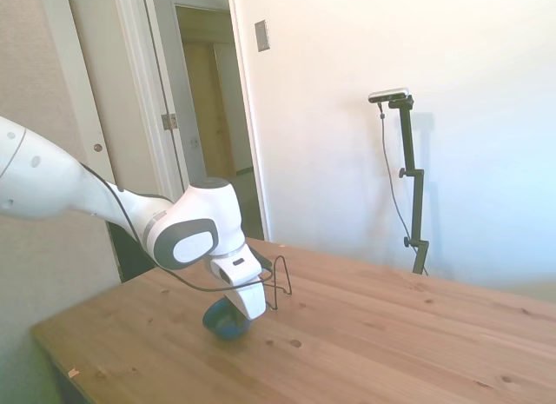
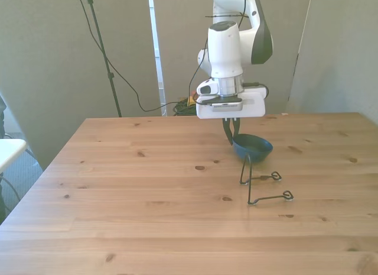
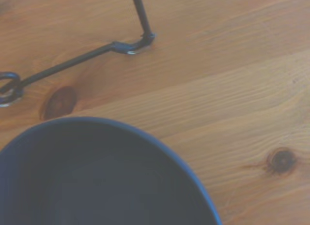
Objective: Unload the bowl
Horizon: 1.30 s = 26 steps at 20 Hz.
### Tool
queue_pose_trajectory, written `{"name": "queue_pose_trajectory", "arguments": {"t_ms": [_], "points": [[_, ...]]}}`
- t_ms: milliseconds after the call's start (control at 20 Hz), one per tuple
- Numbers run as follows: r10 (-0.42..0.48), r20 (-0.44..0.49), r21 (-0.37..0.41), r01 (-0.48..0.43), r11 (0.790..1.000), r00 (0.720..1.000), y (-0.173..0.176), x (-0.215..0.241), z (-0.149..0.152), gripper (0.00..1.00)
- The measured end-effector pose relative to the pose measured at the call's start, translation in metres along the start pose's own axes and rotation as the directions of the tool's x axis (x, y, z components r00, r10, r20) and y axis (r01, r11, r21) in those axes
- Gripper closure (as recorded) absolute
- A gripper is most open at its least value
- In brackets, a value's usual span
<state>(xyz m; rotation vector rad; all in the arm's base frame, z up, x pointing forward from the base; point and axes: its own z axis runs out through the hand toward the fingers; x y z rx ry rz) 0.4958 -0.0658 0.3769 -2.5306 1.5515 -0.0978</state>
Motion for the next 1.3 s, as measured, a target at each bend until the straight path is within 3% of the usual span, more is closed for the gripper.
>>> {"name": "queue_pose_trajectory", "arguments": {"t_ms": [100,150,650,1050,1300], "points": [[0.006,0.009,-0.012,-0.006,1.0,1.0,-0.003,0.004,0.007,1.0],[0.007,0.013,-0.019,-0.007,1.0,1.0,-0.003,0.005,0.01,0.0],[-0.021,-0.024,-0.046,0.02,0.999,0.999,-0.009,0.004,0.002,0.0],[-0.041,-0.091,-0.065,0.035,0.997,0.995,-0.013,-0.024,-0.044,0.0],[-0.111,-0.162,-0.06,0.102,0.993,0.981,-0.019,-0.061,-0.08,0.0]]}}
